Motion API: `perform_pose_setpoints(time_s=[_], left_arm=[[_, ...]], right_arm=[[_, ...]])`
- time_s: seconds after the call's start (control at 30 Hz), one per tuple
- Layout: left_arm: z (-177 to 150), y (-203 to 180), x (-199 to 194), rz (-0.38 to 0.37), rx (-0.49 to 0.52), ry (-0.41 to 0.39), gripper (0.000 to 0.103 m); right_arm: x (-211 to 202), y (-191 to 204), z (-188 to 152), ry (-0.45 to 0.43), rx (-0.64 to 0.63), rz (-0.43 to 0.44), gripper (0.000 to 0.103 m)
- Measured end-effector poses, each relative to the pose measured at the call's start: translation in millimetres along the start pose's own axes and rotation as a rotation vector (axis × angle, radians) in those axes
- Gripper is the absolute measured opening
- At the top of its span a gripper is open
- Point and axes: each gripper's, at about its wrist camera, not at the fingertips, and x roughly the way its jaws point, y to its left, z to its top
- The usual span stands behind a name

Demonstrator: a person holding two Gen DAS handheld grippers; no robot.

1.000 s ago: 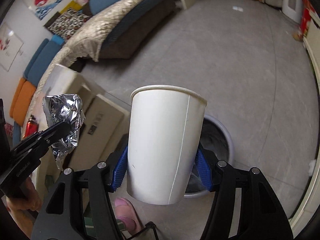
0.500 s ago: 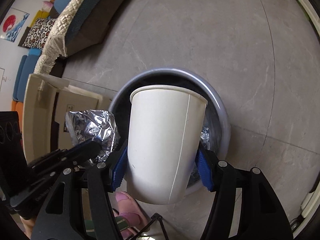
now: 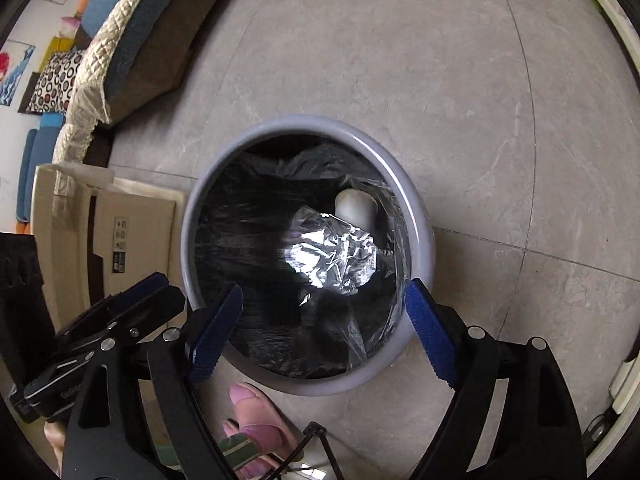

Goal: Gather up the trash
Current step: 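Open both grippers to drop the cup and foil into the bin, then return both grippers to the table toward the clear box and red can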

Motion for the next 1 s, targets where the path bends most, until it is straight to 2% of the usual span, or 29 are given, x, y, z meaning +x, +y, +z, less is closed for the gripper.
perform_pose_setpoints(time_s=[0.1, 0.2, 0.33, 0.4, 0.5, 0.57, 0.63, 0.73, 0.77, 0.87, 1.0], left_arm=[[0, 4, -15, 0.006, 0.007, -0.018, 0.059], [0, 14, -49, 0.003, -0.016, -0.055, 0.059], [0, 37, -129, 0.056, -0.016, -0.186, 0.061], [-6, 57, -180, 0.093, -0.035, -0.265, 0.066], [-28, 88, -249, 0.177, -0.080, -0.376, 0.067], [-53, 117, -296, 0.245, -0.132, -0.442, 0.067], [-79, 145, -332, 0.291, -0.184, -0.475, 0.067], [-137, 196, -385, 0.381, -0.315, -0.528, 0.073], [-155, 210, -397, 0.400, -0.356, -0.545, 0.075], [-212, 249, -430, 0.432, -0.494, -0.581, 0.076], [-288, 291, -457, 0.478, -0.636, -0.620, 0.076]], right_arm=[[-13, 5, -2, -0.015, -0.015, 0.001, 0.083], [-31, 19, -4, -0.043, -0.044, 0.030, 0.083], [-59, 64, -6, -0.086, -0.140, 0.081, 0.083], [-70, 99, -8, -0.095, -0.214, 0.119, 0.083], [-84, 162, -17, -0.107, -0.332, 0.176, 0.083], [-89, 211, -27, -0.107, -0.421, 0.202, 0.083], [-89, 256, -39, -0.095, -0.496, 0.228, 0.083], [-87, 327, -61, -0.063, -0.605, 0.289, 0.084], [-86, 356, -74, -0.056, -0.657, 0.303, 0.084], [-82, 422, -106, -0.027, -0.776, 0.338, 0.084], [-70, 492, -153, 0.026, -0.897, 0.377, 0.084]])
